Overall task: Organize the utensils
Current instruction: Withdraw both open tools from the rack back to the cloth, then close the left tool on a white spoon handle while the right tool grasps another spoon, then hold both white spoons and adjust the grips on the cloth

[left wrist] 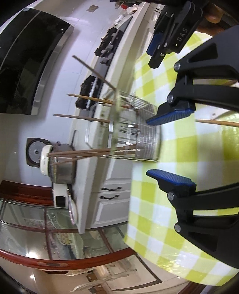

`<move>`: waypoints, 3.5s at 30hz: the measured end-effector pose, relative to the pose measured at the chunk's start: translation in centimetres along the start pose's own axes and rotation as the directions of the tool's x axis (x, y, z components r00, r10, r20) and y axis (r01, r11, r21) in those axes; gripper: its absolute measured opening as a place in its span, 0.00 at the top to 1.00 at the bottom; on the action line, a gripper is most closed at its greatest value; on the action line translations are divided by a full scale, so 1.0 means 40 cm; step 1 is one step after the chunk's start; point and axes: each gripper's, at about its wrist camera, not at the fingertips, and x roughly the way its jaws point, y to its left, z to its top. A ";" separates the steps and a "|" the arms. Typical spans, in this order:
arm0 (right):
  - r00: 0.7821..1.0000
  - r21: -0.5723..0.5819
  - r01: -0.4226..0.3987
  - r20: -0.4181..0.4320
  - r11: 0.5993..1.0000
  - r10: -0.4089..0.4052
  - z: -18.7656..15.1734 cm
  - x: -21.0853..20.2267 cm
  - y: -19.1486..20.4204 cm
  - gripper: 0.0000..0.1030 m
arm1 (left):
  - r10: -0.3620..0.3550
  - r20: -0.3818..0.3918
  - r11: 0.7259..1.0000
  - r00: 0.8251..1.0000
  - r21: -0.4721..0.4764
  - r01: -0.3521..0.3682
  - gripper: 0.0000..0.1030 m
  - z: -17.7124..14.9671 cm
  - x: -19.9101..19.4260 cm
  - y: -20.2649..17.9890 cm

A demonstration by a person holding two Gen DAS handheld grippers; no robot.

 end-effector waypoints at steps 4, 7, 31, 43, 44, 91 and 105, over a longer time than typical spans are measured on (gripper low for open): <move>0.999 0.004 0.003 -0.051 1.000 -0.002 -0.058 0.000 -0.011 0.57 | -0.012 -0.051 1.000 0.999 0.010 0.013 0.53 -0.051 -0.004 0.003; 0.995 0.007 -0.004 -0.099 1.000 0.005 -0.103 0.007 -0.022 0.57 | -0.023 -0.084 1.000 0.996 0.013 0.024 0.53 -0.079 -0.005 -0.001; 0.966 -0.042 -0.065 -0.252 0.997 0.052 -0.237 0.020 0.012 0.57 | -0.180 -0.301 0.975 0.936 0.068 0.210 0.64 -0.225 0.022 -0.082; 0.968 -0.013 -0.026 -0.248 1.000 0.022 -0.236 0.013 -0.035 0.57 | -0.228 -0.403 0.966 0.886 0.017 0.256 0.81 -0.265 0.089 -0.117; 0.968 -0.015 -0.028 -0.248 1.000 0.024 -0.236 0.013 -0.035 0.57 | -0.231 -0.407 0.966 0.884 0.014 0.259 0.81 -0.266 0.094 -0.118; 0.951 -0.034 -0.150 -0.279 0.988 0.135 -0.251 0.028 0.074 0.83 | -0.293 -0.322 0.955 0.900 -0.142 0.260 0.95 -0.231 0.058 -0.008; 0.942 -0.073 -0.118 -0.325 0.990 0.088 -0.267 0.065 0.084 0.82 | -0.295 -0.324 0.955 0.899 -0.140 0.262 0.95 -0.230 0.061 -0.013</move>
